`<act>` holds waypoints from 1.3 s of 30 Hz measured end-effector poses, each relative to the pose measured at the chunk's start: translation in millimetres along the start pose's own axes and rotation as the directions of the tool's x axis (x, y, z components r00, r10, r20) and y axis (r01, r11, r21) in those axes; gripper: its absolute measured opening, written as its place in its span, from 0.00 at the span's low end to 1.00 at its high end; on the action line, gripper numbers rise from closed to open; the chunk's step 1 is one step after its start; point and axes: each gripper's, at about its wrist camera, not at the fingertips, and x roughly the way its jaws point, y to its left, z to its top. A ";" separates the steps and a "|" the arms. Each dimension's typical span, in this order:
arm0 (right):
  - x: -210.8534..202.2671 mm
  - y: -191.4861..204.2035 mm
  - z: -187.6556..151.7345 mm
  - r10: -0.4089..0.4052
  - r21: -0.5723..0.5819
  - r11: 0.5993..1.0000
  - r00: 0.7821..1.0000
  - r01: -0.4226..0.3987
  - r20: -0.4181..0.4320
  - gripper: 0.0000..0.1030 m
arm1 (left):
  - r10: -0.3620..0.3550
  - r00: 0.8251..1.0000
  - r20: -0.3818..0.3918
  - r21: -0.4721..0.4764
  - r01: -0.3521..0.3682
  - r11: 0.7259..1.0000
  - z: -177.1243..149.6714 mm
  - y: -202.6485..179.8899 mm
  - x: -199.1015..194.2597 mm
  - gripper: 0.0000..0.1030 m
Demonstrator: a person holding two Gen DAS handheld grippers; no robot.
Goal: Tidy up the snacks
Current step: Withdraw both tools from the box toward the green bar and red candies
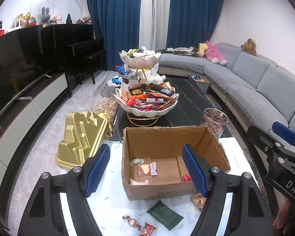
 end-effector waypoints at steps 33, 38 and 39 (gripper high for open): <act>-26.2 -2.6 -56.7 0.012 -0.001 1.000 0.999 -0.012 -0.050 0.77 | 0.022 0.999 -0.033 0.016 -0.021 1.000 -61.1 -0.2 -32.8 0.74; -26.0 5.8 -67.8 0.024 -0.020 0.999 0.998 -0.026 -0.062 0.77 | 0.044 0.998 -0.043 0.037 -0.042 0.998 -77.0 2.7 -32.2 0.74; -26.1 7.8 -70.7 0.027 -0.027 0.999 0.998 -0.029 -0.063 0.77 | 0.044 0.998 -0.047 0.039 -0.042 0.998 -79.9 3.1 -31.4 0.74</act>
